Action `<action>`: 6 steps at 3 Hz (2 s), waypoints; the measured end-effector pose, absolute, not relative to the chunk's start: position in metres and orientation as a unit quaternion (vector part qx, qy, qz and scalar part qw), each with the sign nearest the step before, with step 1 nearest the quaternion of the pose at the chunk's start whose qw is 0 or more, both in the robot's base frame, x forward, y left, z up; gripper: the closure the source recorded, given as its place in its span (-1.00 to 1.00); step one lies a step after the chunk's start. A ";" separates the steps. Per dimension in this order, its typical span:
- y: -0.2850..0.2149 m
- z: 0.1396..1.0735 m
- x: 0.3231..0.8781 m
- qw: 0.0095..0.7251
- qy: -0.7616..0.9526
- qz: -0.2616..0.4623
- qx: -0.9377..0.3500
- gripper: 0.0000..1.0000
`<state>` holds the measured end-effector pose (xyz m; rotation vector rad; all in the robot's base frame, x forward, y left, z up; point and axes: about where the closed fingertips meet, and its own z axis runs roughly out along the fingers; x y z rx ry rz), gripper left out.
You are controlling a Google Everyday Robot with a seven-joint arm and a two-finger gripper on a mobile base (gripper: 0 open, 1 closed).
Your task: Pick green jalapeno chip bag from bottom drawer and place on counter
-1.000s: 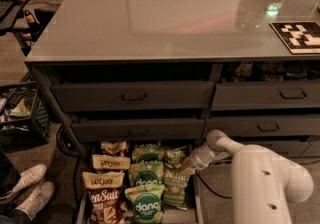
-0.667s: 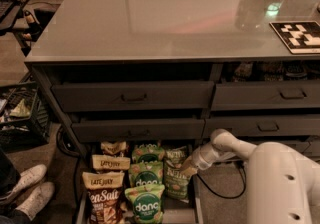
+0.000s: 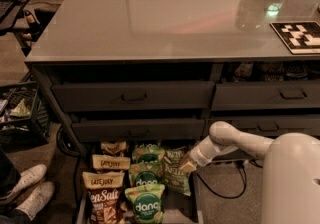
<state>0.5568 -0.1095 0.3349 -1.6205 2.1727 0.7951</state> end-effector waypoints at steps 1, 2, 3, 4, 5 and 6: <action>-0.109 0.339 0.556 0.157 0.759 0.277 -0.568 1.00; -0.104 0.345 0.559 0.158 0.752 0.278 -0.576 1.00; -0.099 0.378 0.556 0.143 0.757 0.274 -0.575 1.00; -0.093 0.429 0.549 0.138 0.767 0.261 -0.570 1.00; -0.089 0.478 0.539 0.142 0.772 0.240 -0.571 1.00; -0.083 0.523 0.524 0.152 0.772 0.215 -0.579 1.00</action>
Offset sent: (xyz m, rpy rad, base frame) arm 0.0087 0.0082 0.0218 0.0010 -0.0234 0.0427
